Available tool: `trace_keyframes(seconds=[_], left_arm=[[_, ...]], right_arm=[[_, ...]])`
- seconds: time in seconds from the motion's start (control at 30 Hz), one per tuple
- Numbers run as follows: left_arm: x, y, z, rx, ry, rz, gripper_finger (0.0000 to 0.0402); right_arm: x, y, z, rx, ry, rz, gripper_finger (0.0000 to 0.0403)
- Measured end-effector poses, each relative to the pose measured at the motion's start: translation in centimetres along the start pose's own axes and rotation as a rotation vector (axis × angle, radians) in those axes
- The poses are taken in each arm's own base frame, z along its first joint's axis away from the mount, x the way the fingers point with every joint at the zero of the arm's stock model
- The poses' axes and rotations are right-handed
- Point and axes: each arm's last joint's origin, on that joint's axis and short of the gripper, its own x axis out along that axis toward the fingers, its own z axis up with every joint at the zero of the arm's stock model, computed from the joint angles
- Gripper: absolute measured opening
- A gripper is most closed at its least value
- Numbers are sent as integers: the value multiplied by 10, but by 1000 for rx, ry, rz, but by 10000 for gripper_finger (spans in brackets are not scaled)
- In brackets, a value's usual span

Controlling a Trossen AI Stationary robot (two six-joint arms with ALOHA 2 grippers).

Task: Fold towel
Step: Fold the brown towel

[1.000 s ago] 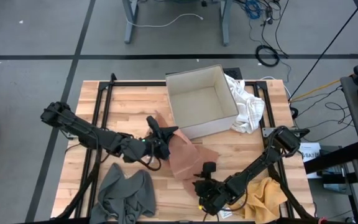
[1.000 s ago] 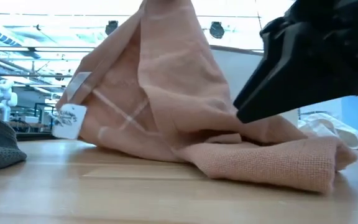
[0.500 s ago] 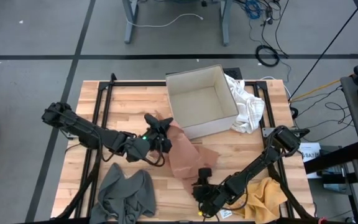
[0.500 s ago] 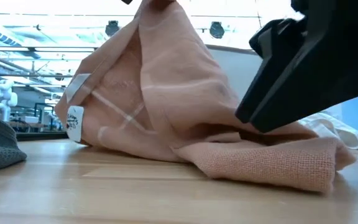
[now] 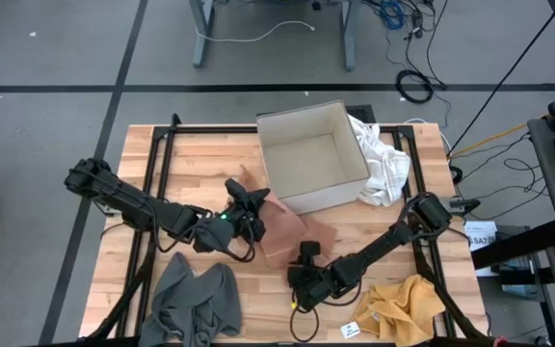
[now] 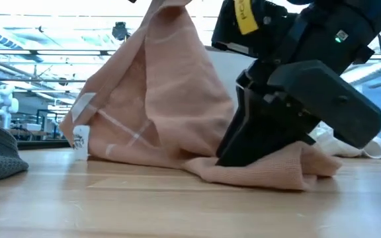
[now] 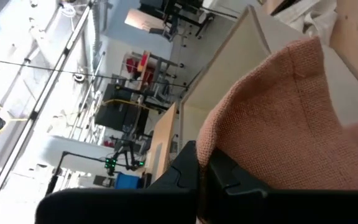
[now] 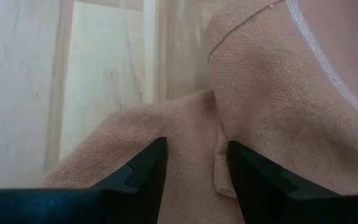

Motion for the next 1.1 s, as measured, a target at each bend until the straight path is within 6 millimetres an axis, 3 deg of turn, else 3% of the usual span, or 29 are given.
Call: trace_keyframes(seconds=[0.87,1.1], left_arm=[[-1,-7,-3,-57,-17,-68,0],[-2,-8,-3,-65,-20,-74,0]], right_arm=[[-8,-35,9,-24,39,-171,159],[-5,-38,10,-6,78,-106,159]])
